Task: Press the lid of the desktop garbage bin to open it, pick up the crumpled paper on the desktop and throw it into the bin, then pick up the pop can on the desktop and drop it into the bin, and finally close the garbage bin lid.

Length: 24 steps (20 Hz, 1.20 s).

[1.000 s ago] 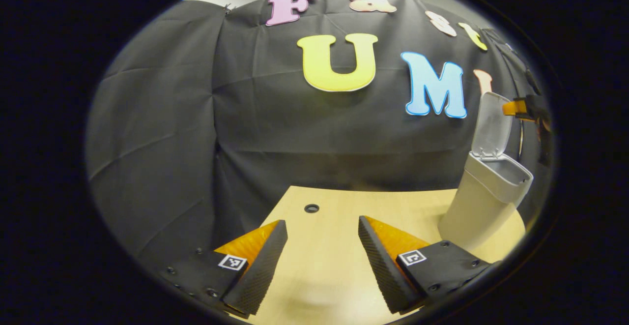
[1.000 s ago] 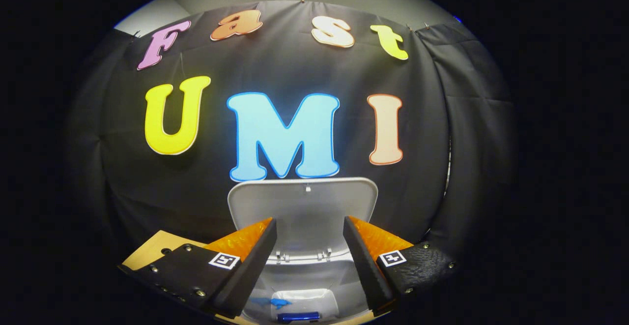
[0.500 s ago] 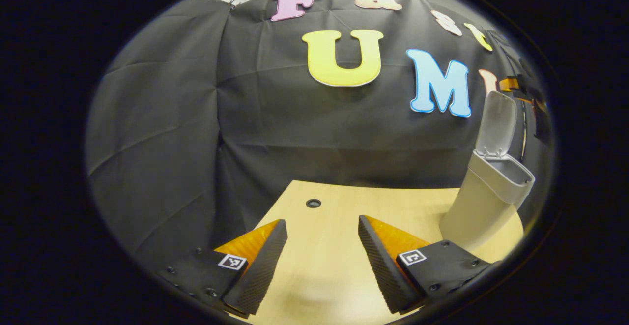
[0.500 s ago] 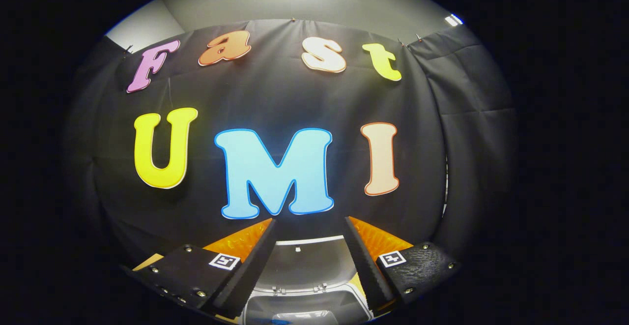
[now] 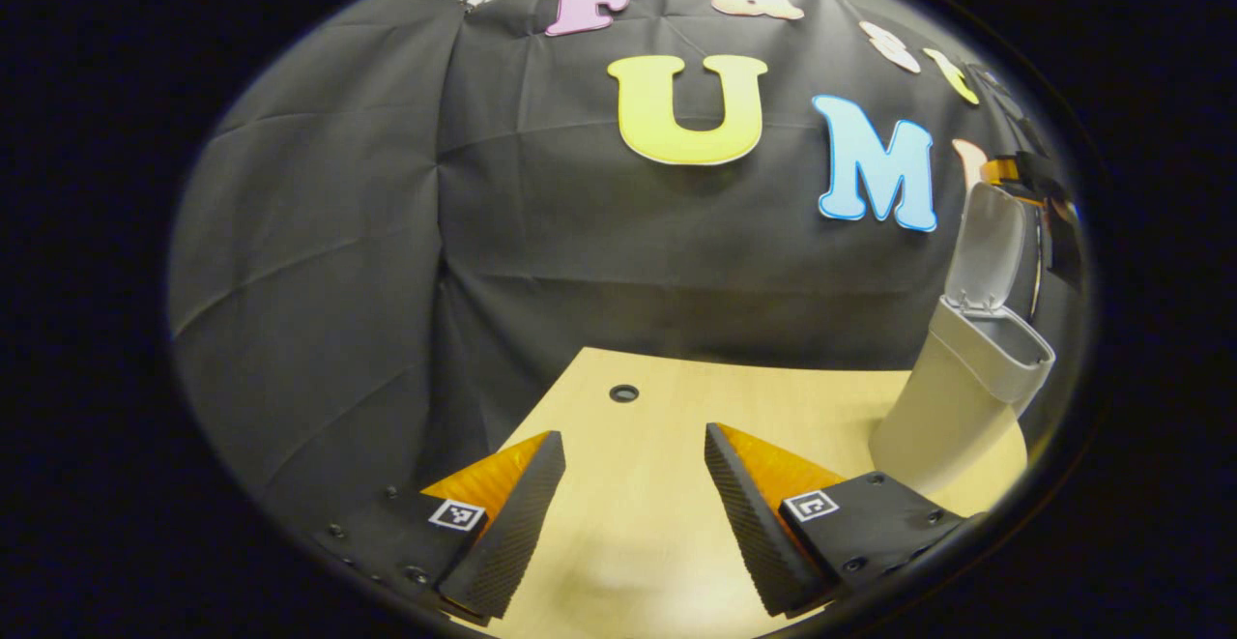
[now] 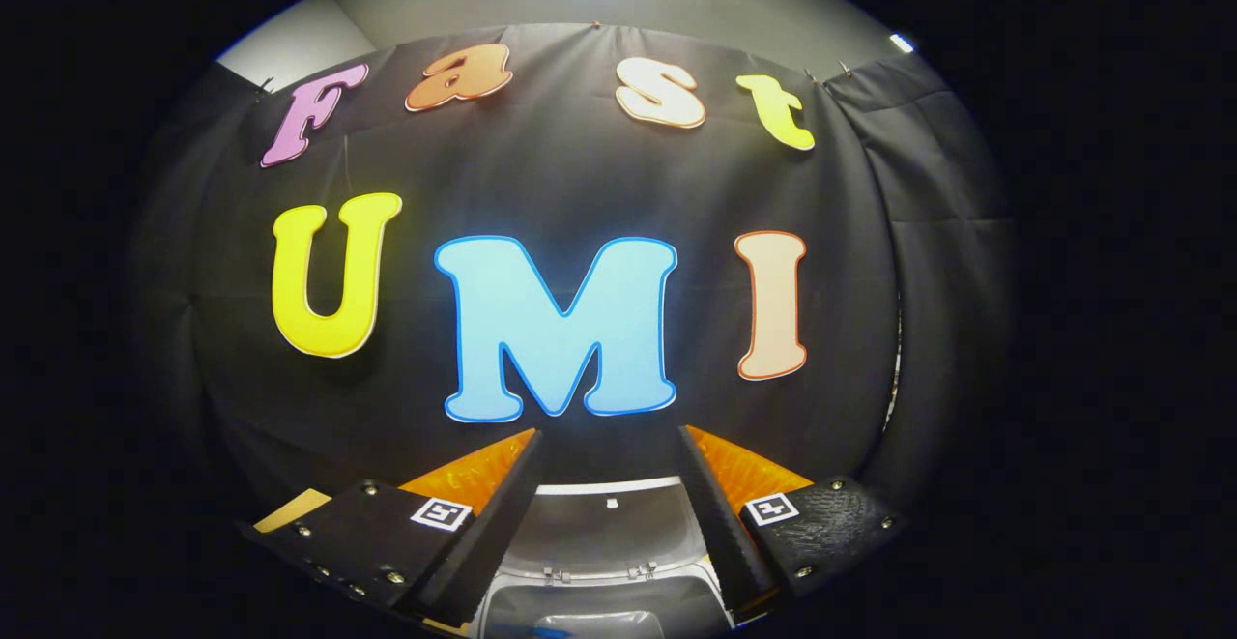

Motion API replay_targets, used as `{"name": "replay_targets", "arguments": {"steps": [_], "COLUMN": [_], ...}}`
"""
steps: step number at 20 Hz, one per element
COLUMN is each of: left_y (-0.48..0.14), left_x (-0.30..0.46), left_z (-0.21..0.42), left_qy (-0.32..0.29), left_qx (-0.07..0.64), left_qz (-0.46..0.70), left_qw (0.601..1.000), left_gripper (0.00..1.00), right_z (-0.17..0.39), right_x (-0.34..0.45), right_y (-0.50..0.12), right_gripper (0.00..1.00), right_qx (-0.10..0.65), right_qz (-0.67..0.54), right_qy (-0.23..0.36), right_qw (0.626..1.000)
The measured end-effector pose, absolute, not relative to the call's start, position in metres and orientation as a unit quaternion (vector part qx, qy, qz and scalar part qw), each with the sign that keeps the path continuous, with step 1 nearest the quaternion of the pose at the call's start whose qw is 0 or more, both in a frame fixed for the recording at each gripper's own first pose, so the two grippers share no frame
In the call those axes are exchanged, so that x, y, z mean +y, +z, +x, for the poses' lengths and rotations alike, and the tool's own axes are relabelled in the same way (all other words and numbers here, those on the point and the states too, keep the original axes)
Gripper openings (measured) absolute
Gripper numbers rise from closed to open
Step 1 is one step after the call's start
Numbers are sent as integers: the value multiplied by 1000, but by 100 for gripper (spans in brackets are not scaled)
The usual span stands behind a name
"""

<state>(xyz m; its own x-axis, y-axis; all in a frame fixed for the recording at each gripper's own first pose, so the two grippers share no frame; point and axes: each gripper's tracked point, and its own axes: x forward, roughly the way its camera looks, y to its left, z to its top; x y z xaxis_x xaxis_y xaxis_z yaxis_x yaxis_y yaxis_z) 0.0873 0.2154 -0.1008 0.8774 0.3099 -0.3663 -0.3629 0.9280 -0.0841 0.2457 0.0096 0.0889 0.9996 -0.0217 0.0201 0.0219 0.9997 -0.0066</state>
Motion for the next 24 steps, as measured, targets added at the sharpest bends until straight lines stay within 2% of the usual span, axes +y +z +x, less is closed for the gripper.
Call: {"name": "replay_targets", "arguments": {"steps": [9, 10, 16, 17, 20, 22, 23, 24], "left_y": [-90, -89, -84, -83, -81, -80, -79, -79], "left_x": [198, 196, 191, 191, 191, 192, 193, 193], "left_z": [89, 90, 85, 84, 81, 78, 76, 76], "left_qy": [159, 157, 154, 155, 156, 158, 159, 160], "left_qx": [164, 162, 156, 154, 151, 149, 148, 148], "left_qz": [-67, -66, -63, -62, -62, -61, -60, -59], "left_qw": [971, 972, 974, 974, 974, 974, 974, 974], "left_gripper": [100, 97, 100, 97, 96, 97, 100, 96], "right_z": [194, 188, 158, 155, 145, 140, 139, 138], "right_x": [6, 5, 3, 4, 4, 4, 4, 4], "right_y": [60, 55, 21, 14, -11, -27, -34, -41], "right_gripper": [88, 88, 88, 88, 88, 88, 88, 88], "right_qx": [37, 44, 81, 88, 111, 127, 135, 142], "right_qz": [-1, -1, -4, -4, -4, -4, -4, -3], "right_qy": [11, 13, 23, 24, 27, 29, 29, 30], "right_qw": [999, 999, 996, 996, 993, 992, 990, 989]}}
